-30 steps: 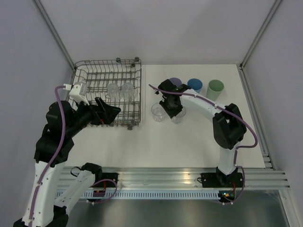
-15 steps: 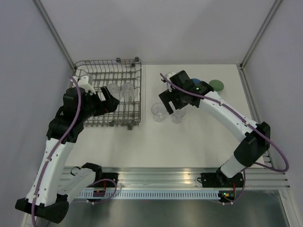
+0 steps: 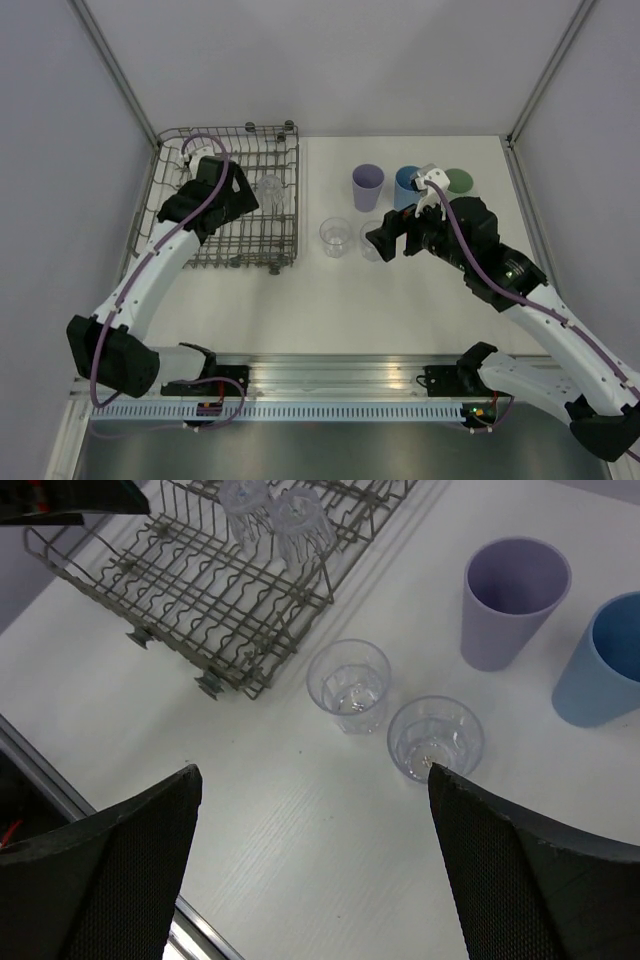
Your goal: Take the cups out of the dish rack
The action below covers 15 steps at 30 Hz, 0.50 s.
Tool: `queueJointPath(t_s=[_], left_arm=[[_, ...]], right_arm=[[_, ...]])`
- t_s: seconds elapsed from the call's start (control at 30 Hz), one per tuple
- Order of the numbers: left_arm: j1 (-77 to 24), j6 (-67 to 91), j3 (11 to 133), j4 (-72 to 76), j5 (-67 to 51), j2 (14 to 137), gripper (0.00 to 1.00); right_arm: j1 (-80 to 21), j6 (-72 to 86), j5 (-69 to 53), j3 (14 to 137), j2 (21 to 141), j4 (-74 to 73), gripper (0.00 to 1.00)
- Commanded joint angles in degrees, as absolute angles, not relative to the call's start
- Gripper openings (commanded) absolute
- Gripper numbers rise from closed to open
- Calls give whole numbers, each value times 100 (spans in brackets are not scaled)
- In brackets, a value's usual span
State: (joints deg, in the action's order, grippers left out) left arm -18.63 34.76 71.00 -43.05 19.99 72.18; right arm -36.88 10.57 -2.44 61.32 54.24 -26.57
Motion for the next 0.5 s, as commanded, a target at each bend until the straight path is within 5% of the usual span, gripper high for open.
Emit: queueJointPath(t_s=[0.0,0.47], left_arm=[[-1881,3814,7558,-3841,2943,7768,100],[-1275,4183,8559,-2901,2610,9895,100]], right_arm=[[-3665,1327,-668,5933,5204,-1994,98],[-3674,1336,-835,5309,4834,-2040,98]])
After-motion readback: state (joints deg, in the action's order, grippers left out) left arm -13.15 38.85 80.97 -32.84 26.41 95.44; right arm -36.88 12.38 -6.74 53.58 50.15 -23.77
